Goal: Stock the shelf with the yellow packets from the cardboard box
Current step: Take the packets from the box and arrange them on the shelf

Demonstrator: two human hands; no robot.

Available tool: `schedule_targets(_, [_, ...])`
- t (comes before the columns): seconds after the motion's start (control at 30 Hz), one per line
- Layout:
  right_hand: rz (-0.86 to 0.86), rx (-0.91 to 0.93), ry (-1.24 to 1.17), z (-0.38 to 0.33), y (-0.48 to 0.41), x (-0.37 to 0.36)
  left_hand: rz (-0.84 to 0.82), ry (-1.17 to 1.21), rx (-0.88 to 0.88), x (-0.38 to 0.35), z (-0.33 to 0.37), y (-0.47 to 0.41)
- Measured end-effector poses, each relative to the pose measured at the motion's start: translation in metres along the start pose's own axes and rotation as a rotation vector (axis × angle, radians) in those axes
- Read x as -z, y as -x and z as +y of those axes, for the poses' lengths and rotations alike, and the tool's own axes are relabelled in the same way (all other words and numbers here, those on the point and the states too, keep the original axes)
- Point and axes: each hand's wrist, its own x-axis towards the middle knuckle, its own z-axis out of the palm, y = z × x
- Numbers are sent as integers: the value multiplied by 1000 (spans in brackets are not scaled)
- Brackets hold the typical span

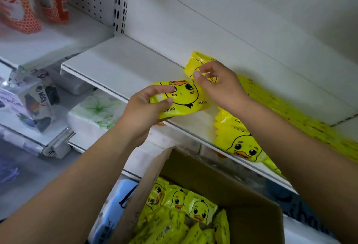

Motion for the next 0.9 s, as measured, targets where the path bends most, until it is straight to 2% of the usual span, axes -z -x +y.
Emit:
schedule_targets(0.2, [-128, -163, 2, 17, 81, 27, -238, -78, 43, -17, 7, 39])
schedule_targets(0.37, [-349, -304, -73, 18, 137, 71, -159, -74, 119, -31, 7, 64])
schedule_targets(0.47, [-453, -387, -223, 16, 157, 82, -230, -98, 158, -38, 4, 75])
schedule_targets(0.57, [-389, -414, -390, 10, 165, 75, -287, -105, 182, -43, -3, 87])
schedule_targets(0.67, [-346, -419, -499, 4, 173, 64, -261, -117, 173, -45, -9, 91])
schedule_targets(0.77, [-155, -419, -562, 4, 178, 58, -260, -119, 161, -39, -8, 89])
schedule_targets(0.83, [-18, -473, -693, 8, 180, 57, -306, -224, 156, -33, -5, 85])
schedule_targets(0.9, [19, -522, -815, 11, 184, 57, -320, -323, 153, -29, -2, 81])
